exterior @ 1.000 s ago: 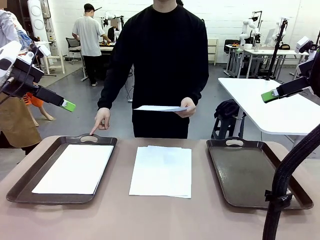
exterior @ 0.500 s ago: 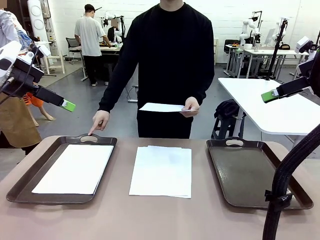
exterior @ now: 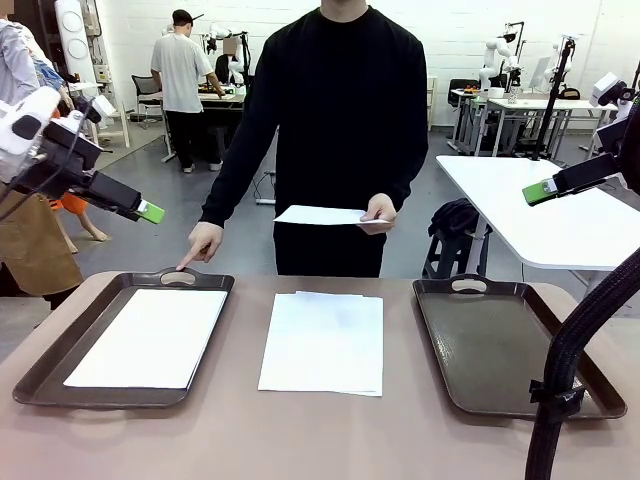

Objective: Sort the A4 documents.
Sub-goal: Receive the A4 Paper.

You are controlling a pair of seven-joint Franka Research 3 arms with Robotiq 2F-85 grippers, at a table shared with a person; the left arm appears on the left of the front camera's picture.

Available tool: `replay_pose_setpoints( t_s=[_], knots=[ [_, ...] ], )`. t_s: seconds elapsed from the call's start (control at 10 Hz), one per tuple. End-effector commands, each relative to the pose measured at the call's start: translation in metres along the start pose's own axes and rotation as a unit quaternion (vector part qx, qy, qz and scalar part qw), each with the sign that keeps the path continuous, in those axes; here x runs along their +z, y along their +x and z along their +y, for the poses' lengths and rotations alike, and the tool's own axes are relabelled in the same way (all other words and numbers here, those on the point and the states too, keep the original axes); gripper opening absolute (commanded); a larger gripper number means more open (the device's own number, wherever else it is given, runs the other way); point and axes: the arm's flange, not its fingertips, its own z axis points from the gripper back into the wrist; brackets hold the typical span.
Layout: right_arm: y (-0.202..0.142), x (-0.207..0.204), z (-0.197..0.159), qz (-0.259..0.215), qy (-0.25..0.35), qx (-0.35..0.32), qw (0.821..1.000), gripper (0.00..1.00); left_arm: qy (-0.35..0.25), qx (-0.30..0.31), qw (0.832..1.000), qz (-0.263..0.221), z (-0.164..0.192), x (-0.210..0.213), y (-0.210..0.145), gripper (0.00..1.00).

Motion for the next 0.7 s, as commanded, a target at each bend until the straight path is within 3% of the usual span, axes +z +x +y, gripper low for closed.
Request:
replay_pose_setpoints(
  t_s=[0.0,0.6],
  knots=[
    [0.0,-0.001,0.001,-0.002,0.004,0.001,1.0,1.0,-0.05,0.077,0.996,0.001,0.02,-0.018,0.027,1.0],
    [0.0,-0.001,0.001,-0.002,0.004,0.001,1.0,1.0,-0.168,0.247,0.953,0.049,0.086,-0.11,0.094,1.0]
  ],
)
